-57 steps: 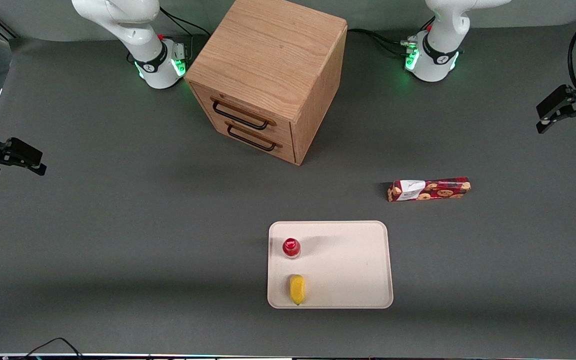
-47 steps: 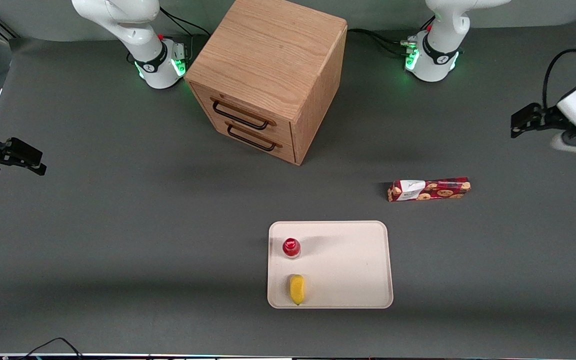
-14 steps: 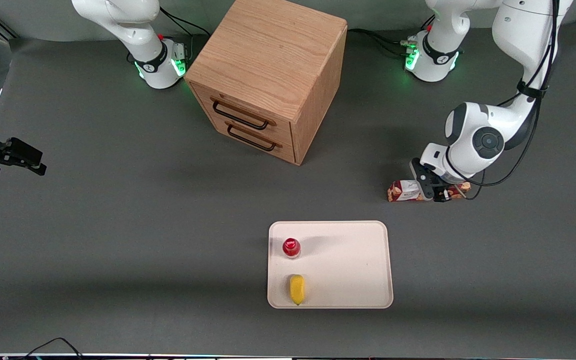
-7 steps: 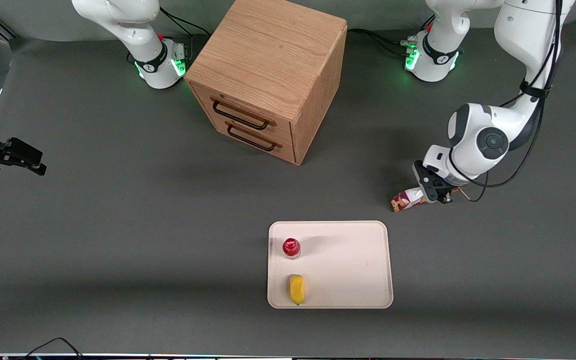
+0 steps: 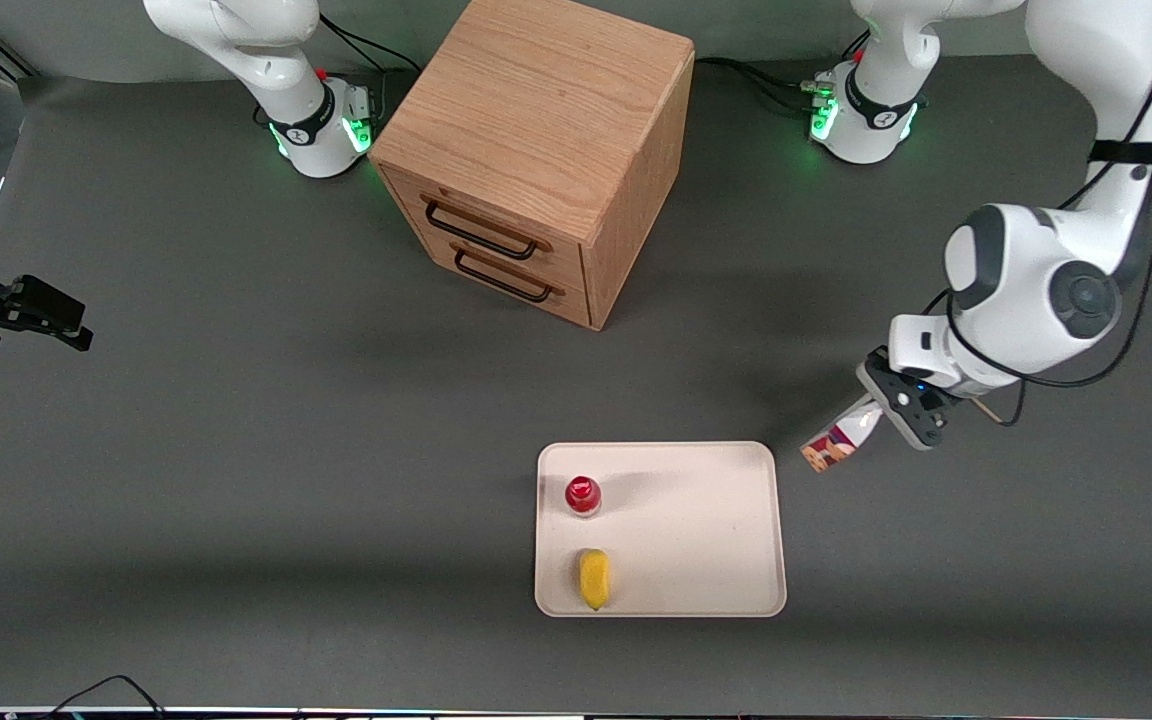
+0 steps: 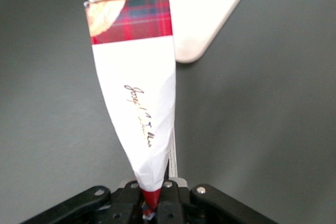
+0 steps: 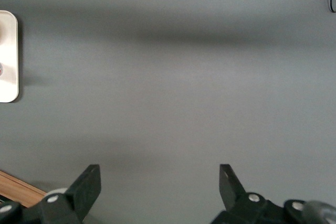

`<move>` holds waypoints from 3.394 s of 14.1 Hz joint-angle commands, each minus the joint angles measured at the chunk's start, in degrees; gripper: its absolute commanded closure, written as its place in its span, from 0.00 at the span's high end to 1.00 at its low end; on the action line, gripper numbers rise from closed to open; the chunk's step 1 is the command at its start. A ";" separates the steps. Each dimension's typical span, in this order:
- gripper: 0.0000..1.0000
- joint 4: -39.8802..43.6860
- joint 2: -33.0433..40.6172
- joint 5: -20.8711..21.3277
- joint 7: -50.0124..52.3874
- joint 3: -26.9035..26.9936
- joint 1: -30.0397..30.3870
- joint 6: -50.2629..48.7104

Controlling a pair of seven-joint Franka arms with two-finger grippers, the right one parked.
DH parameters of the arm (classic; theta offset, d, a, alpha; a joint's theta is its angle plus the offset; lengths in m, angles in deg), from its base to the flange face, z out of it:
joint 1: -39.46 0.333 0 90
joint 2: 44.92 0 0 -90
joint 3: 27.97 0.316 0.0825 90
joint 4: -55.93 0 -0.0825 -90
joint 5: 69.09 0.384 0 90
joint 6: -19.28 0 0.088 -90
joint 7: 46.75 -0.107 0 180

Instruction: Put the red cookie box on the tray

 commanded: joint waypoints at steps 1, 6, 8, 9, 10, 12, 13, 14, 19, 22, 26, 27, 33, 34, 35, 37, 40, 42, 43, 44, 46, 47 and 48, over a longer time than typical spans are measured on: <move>0.00 13.09 -2.31 -0.21 15.43 0.27 -0.62 -12.07; 0.00 41.38 -15.65 0.84 38.47 0.27 -5.53 -27.74; 0.00 50.10 -22.15 5.30 48.49 0.18 -8.77 -27.94; 0.00 53.19 -25.49 8.29 52.02 0.18 -10.62 -26.98; 0.00 54.87 -28.14 9.27 54.06 0.27 -11.68 -25.14; 0.00 55.06 -32.01 9.46 55.74 0.36 -12.04 -20.57; 0.00 54.98 -33.68 9.55 56.97 0.36 -12.39 -18.98; 0.00 54.98 -35.44 9.63 58.89 0.53 -13.26 -17.49; 0.00 54.71 -42.39 11.48 67.16 2.47 -15.64 -10.97; 0.00 54.62 -43.63 12.80 72.16 2.47 -15.73 -10.27; 0.99 54.10 -43.37 15.26 71.84 2.47 -15.82 -8.25; 1.00 53.92 -42.24 15.17 70.18 2.38 -15.39 -8.25; 1.00 41.62 -29.76 11.93 68.41 2.29 -14.51 -4.20; 1.00 38.66 -26.44 11.31 68.32 2.03 -12.94 -4.12; 1.00 32.97 -21.19 11.22 67.79 1.94 -11.27 -3.59; 1.00 26.35 -12.30 10.87 61.59 1.85 -6.97 -5.76; 1.00 24.74 -5.07 8.41 53.30 1.94 -2.21 -18.76; 1.00 22.47 0.98 8.41 51.10 1.94 0.60 -23.43; 1.00 20.63 4.24 8.23 49.35 1.94 2.01 -24.93; 1.00 18.78 7.57 8.23 48.11 1.85 3.15 -26.25; 1.00 16.75 13.03 8.23 45.56 1.85 5.09 -31.25; 1.00 16.83 14.88 8.23 44.94 1.85 5.53 -34.06; 1.00 16.83 16.56 8.32 44.85 1.85 5.71 -36.17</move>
